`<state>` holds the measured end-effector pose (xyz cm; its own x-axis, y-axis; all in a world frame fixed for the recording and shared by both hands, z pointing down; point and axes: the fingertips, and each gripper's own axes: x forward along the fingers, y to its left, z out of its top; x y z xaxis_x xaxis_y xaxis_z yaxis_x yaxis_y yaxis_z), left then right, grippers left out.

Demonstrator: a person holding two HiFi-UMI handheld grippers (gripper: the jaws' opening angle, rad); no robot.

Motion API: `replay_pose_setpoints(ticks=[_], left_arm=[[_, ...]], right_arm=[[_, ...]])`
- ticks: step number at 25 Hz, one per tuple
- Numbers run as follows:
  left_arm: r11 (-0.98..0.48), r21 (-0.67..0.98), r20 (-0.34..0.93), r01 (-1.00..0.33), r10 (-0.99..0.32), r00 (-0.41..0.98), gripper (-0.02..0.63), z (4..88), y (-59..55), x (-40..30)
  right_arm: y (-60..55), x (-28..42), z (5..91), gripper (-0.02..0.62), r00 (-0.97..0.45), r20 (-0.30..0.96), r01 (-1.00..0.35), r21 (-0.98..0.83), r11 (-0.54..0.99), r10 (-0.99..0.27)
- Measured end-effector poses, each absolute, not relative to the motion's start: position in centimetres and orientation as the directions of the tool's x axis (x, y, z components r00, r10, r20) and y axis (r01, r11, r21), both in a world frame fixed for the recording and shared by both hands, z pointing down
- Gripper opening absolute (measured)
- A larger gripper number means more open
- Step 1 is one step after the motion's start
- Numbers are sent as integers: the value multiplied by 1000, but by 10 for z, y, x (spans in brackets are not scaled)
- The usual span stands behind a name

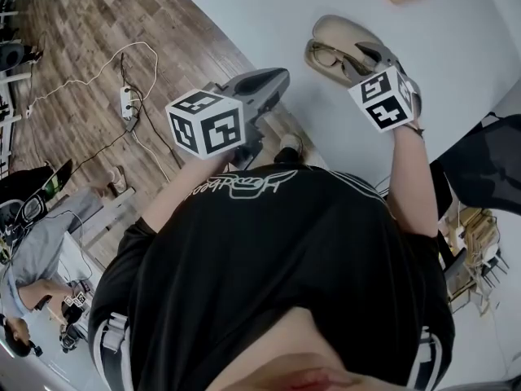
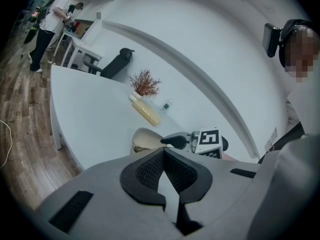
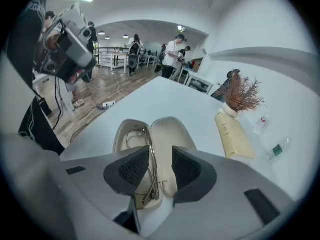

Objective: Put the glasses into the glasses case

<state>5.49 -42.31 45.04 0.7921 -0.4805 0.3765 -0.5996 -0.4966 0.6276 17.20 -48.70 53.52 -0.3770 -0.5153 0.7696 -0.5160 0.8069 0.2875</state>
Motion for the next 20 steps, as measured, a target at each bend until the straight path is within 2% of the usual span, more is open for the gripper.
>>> replay_pose_setpoints(ticks=[10, 15, 20], left_arm=[[-545, 626, 331, -558, -462, 823, 6, 426, -391, 54], [-574, 612, 318, -544, -452, 833, 6, 407, -371, 46], [-634, 574, 269, -517, -451, 851, 6, 372, -340, 41]], right_arm=[[-452, 162, 422, 108, -485, 510, -682, 287, 672, -710], [-416, 160, 386, 106, -482, 450, -721, 284, 633, -751], [-367, 153, 357, 60, -489, 371, -754, 274, 597, -789]])
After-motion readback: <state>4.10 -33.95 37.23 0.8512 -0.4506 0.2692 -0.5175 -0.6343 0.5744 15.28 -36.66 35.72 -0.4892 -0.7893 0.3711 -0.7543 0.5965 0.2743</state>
